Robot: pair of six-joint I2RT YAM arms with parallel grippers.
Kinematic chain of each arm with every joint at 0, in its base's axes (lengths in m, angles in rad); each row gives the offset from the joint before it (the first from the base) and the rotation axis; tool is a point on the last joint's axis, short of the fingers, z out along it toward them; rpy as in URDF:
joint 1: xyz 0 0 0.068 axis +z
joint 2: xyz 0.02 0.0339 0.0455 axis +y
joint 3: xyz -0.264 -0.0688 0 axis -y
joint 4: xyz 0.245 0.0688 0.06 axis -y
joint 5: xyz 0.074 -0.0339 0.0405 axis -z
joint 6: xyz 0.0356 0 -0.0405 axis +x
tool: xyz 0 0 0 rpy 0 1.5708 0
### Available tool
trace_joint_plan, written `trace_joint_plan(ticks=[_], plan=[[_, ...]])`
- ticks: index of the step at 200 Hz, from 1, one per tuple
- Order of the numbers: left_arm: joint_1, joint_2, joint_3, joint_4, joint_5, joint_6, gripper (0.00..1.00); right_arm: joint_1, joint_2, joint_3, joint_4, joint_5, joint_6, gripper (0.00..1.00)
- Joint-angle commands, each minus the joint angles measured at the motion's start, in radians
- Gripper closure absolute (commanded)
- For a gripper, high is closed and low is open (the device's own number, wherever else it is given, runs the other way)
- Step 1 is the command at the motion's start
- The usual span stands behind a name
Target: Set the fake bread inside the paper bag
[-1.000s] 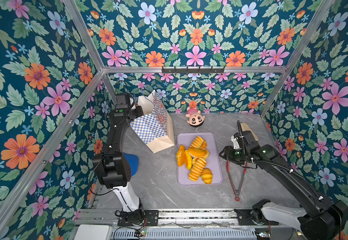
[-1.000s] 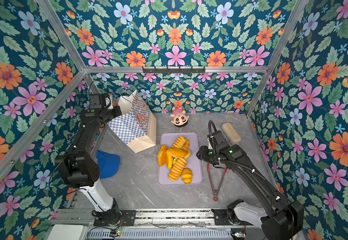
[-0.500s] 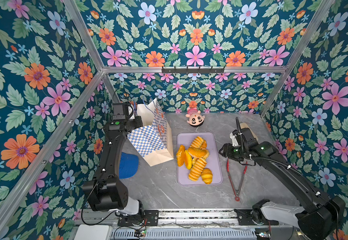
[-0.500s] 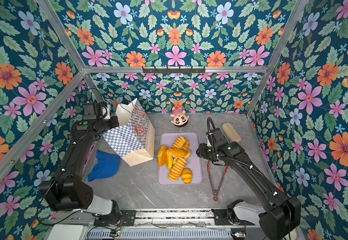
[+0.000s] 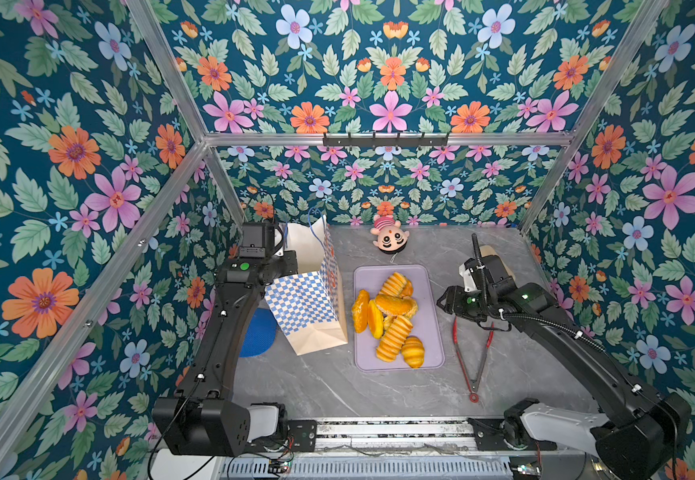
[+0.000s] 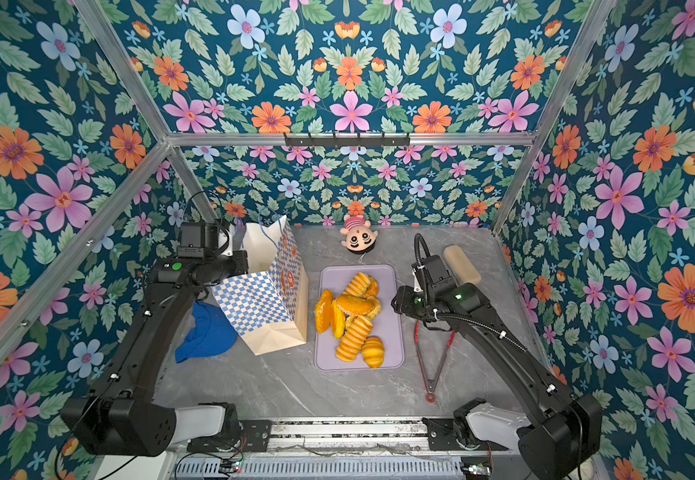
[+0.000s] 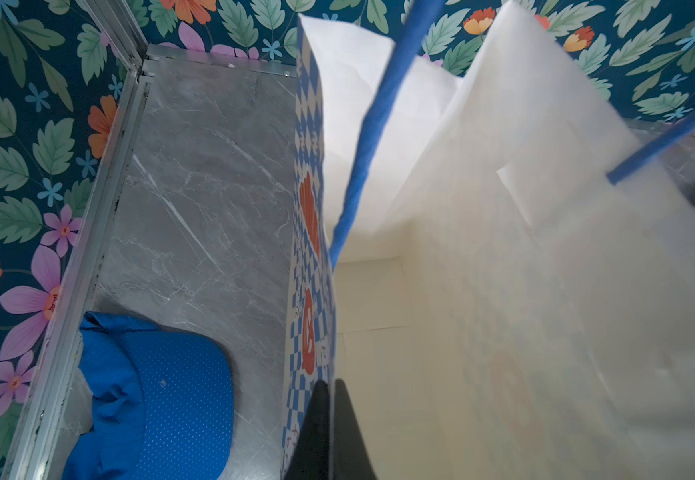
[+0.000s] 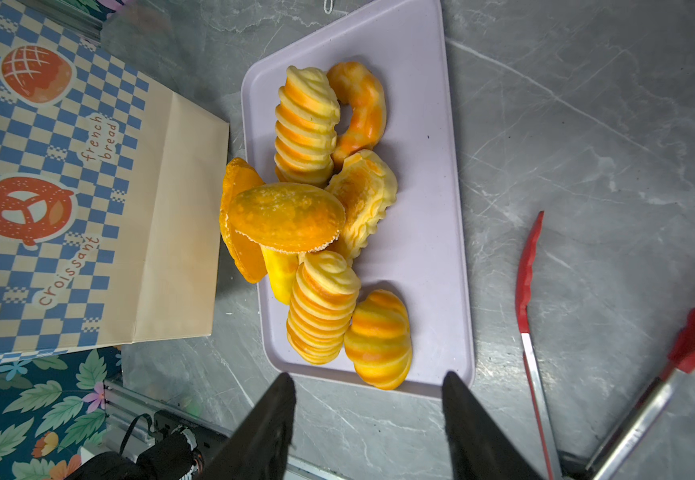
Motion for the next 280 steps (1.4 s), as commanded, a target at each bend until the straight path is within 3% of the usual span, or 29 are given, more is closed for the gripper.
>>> trace_joint_plan(ticks=[1, 37, 69, 127, 207, 212, 236, 247, 280], plan=[[-0.027, -0.015, 0.001, -0.046, -0.125, 0.001, 1.00, 0.001, -0.006, -0.003, -0.011, 0.025, -0.006, 0.43], [-0.069, -0.046, -0.010, -0.094, -0.219, -0.001, 1.00, -0.001, -0.025, -0.022, -0.011, 0.041, -0.010, 0.43], [-0.079, -0.063, -0.055, -0.102, -0.222, -0.007, 1.00, -0.003, -0.020, -0.023, -0.014, 0.044, -0.017, 0.43], [-0.080, -0.095, -0.128, -0.066, -0.158, -0.033, 0.48, -0.013, -0.014, -0.022, -0.020, 0.044, -0.018, 0.37], [-0.080, -0.099, -0.096, -0.064, -0.080, -0.048, 0.21, -0.019, -0.031, -0.034, -0.028, 0.048, -0.015, 0.25], [-0.080, -0.101, -0.093, -0.064, -0.078, -0.049, 0.15, -0.018, -0.032, -0.035, -0.030, 0.048, -0.015, 0.24], [-0.079, -0.109, -0.071, -0.072, -0.104, -0.059, 0.09, -0.018, -0.038, -0.034, -0.034, 0.046, -0.021, 0.22], [-0.079, -0.116, -0.056, -0.079, -0.116, -0.060, 0.01, -0.018, -0.040, -0.034, -0.037, 0.046, -0.024, 0.21], [-0.079, -0.131, 0.001, -0.110, -0.095, -0.059, 0.00, -0.023, -0.048, -0.033, -0.044, 0.059, -0.028, 0.20]])
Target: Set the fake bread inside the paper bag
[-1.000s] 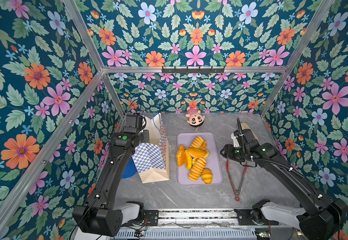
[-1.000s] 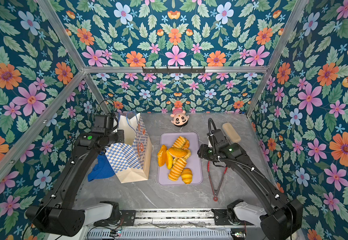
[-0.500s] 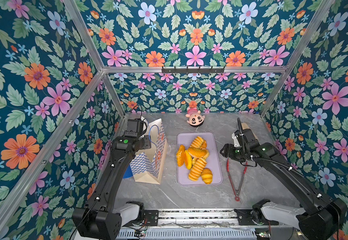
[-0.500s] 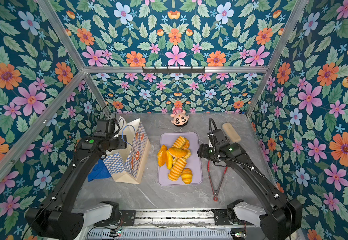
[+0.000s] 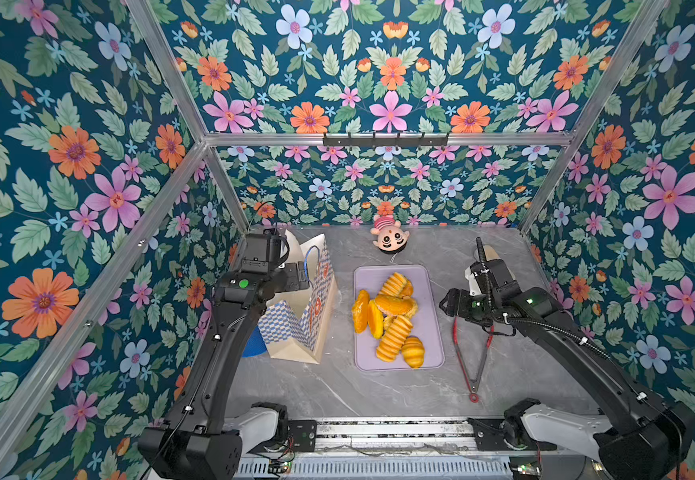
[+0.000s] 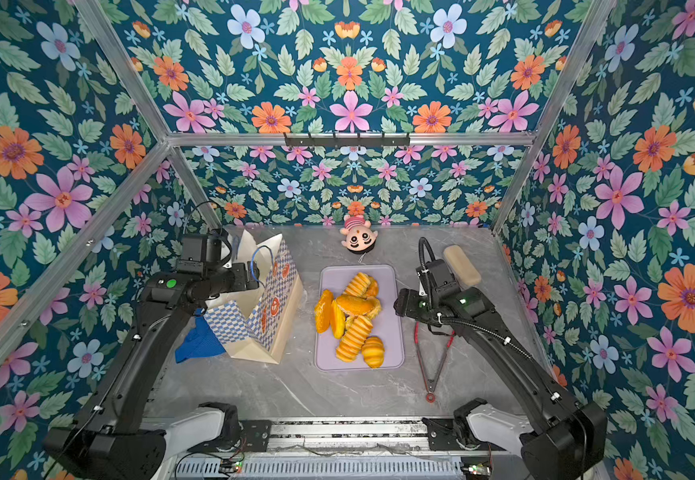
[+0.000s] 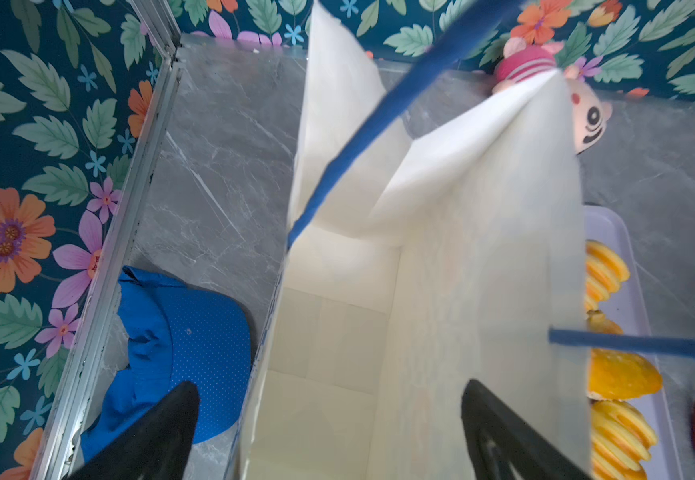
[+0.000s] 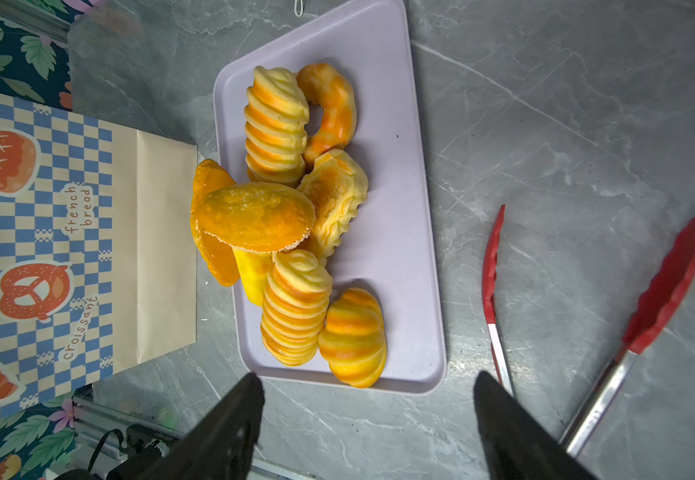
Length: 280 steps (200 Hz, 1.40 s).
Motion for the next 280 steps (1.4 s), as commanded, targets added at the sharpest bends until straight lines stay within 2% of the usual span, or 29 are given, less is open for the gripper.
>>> trace_joint_plan(ticks=[1, 44, 84, 134, 172, 213, 234, 238, 246, 280], plan=[[0.001, -0.009, 0.035, -0.025, 0.009, -0.004, 0.00, -0.003, -0.008, 0.002, -0.016, 0.021, -0.010, 0.20], [0.002, -0.031, 0.081, -0.090, 0.034, -0.003, 0.00, -0.011, -0.018, -0.006, -0.019, 0.042, -0.009, 0.20], [0.002, -0.072, 0.088, -0.156, -0.001, -0.001, 0.00, -0.015, -0.066, -0.037, 0.000, 0.077, -0.023, 0.21], [0.002, -0.119, 0.130, -0.208, -0.038, -0.019, 0.00, -0.037, -0.067, -0.051, -0.036, 0.015, -0.026, 0.21], [0.002, -0.146, 0.197, -0.254, -0.090, -0.043, 0.00, -0.046, -0.090, -0.082, -0.093, 0.029, -0.016, 0.17], [0.001, -0.153, 0.237, -0.300, -0.065, -0.044, 0.01, -0.091, -0.164, -0.191, -0.128, 0.015, 0.030, 0.13], [0.001, -0.160, 0.223, -0.329, -0.066, -0.045, 0.04, -0.104, -0.186, -0.258, -0.131, 0.002, 0.064, 0.12], [0.002, -0.162, 0.215, -0.334, -0.068, -0.046, 0.04, -0.104, -0.188, -0.268, -0.131, 0.001, 0.072, 0.05], [0.002, -0.168, 0.192, -0.339, -0.068, -0.047, 0.05, -0.105, -0.189, -0.292, -0.127, -0.004, 0.083, 0.03], [0.002, -0.207, 0.107, -0.312, -0.042, -0.067, 0.03, -0.105, -0.194, -0.371, -0.128, -0.020, 0.120, 0.03]])
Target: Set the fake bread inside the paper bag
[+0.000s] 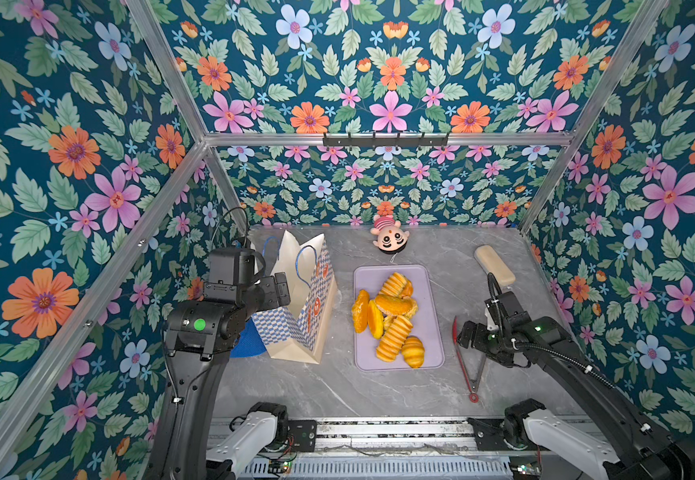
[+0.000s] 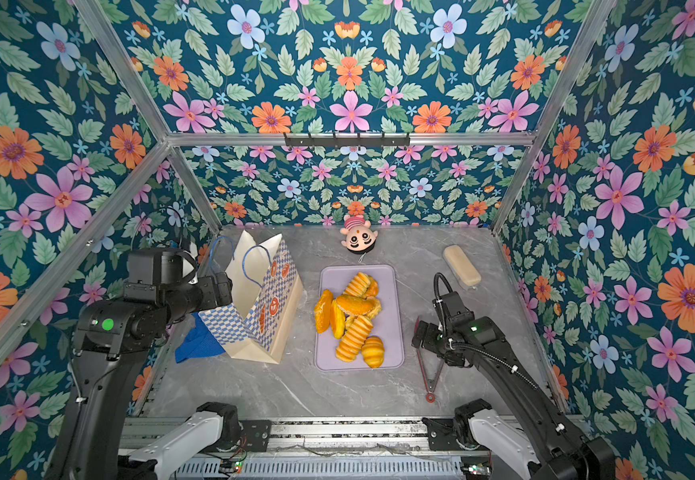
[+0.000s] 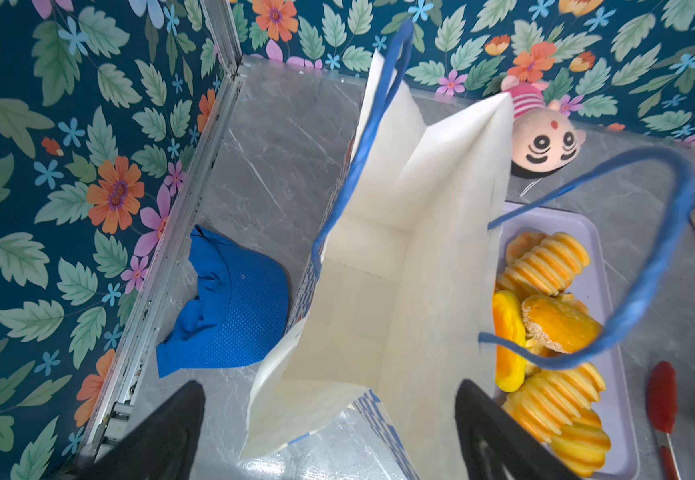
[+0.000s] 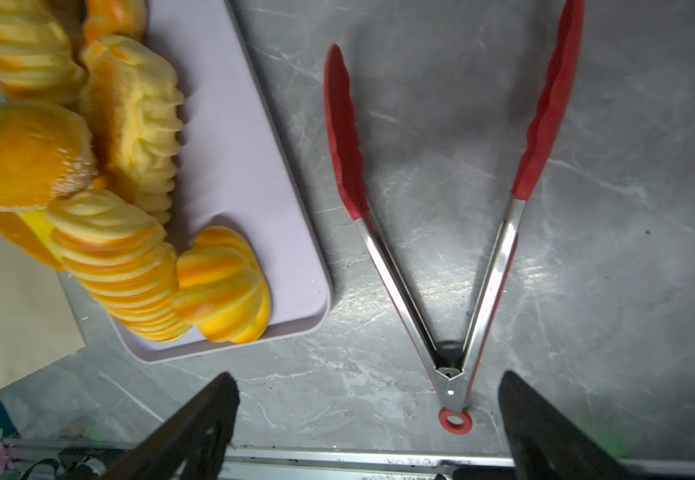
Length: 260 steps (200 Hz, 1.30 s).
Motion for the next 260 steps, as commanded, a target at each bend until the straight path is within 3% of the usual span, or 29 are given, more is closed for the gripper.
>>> trace_joint_plan(ticks=[1, 72, 132, 177, 260], plan=[[0.002, -0.025, -0.029, 0.000, 0.019, -0.020, 0.03, 0.001, -0.010, -0.043, -0.019, -0.016, 0.054, 0.03], [0.001, -0.027, -0.042, 0.071, 0.077, -0.045, 0.00, 0.001, -0.017, -0.226, 0.112, -0.072, 0.127, 0.03], [0.002, -0.027, -0.048, 0.118, 0.116, -0.053, 0.00, 0.008, 0.092, -0.217, 0.160, -0.007, 0.105, 0.08], [0.001, -0.026, -0.055, 0.142, 0.118, -0.050, 0.00, 0.101, 0.242, -0.146, 0.138, 0.104, 0.099, 0.07], [0.002, -0.030, -0.084, 0.174, 0.130, -0.038, 0.00, 0.104, 0.341, -0.149, 0.203, 0.098, 0.090, 0.07]])
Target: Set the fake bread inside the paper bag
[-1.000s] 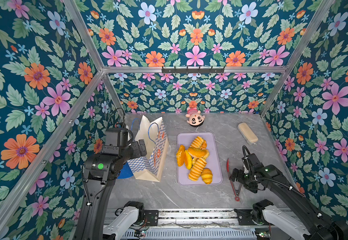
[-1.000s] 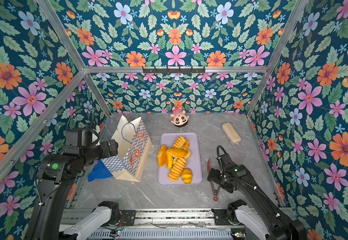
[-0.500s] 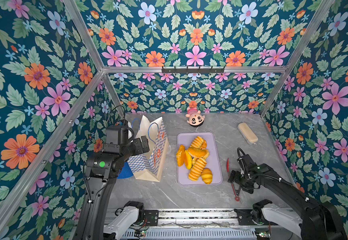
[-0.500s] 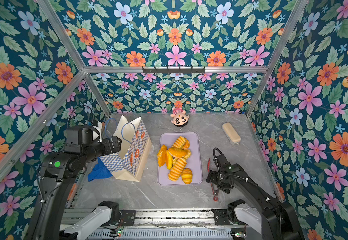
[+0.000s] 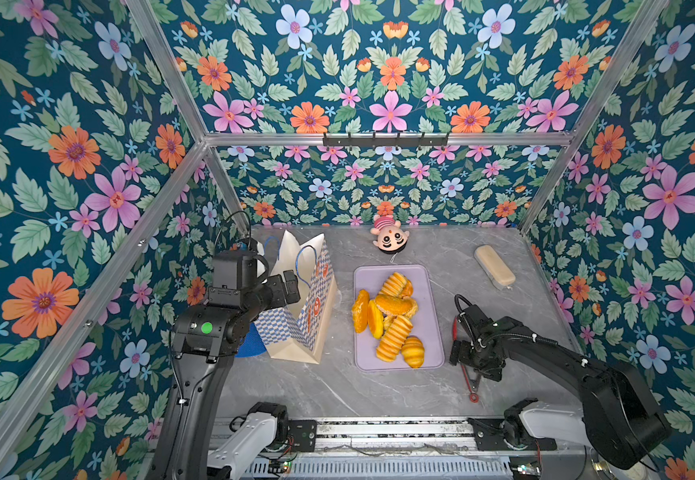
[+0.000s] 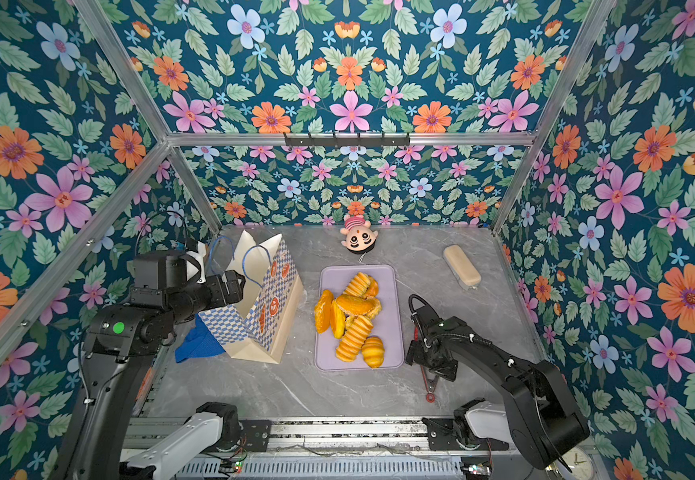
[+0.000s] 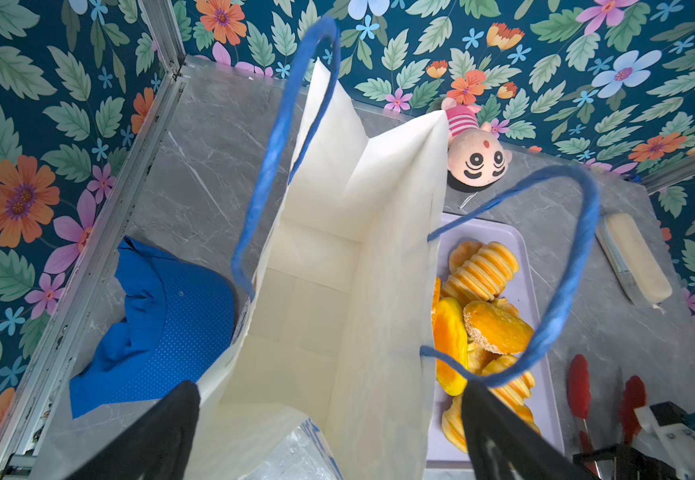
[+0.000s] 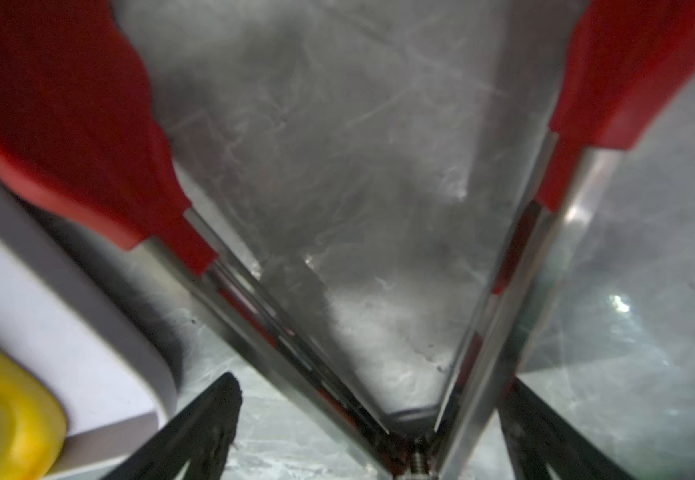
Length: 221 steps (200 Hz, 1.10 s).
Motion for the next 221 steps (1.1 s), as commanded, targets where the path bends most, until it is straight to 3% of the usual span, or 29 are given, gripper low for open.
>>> trace_joint_plan(ticks=[1, 71, 105, 153, 182, 221], plan=[[0.001, 0.000, -0.003, 0.029, 0.005, 0.012, 0.00, 0.000, 0.025, 0.001, 0.026, 0.011, -0.001, 0.07], [0.002, 0.007, -0.009, 0.042, 0.020, 0.015, 0.00, -0.112, 0.043, 0.032, 0.081, -0.010, -0.047, 0.24], [0.001, 0.002, -0.017, 0.050, 0.024, 0.009, 0.00, -0.120, 0.080, 0.079, 0.091, 0.006, -0.049, 0.24], [0.001, -0.004, -0.018, 0.053, 0.025, 0.009, 0.00, -0.120, 0.109, 0.086, 0.071, 0.017, -0.065, 0.08], [0.002, -0.007, -0.025, 0.053, 0.020, 0.014, 0.00, -0.120, 0.118, 0.071, 0.079, 0.011, -0.083, 0.08], [0.001, -0.011, -0.025, 0.053, 0.018, 0.015, 0.00, -0.119, 0.161, 0.083, 0.083, -0.006, -0.093, 0.17]])
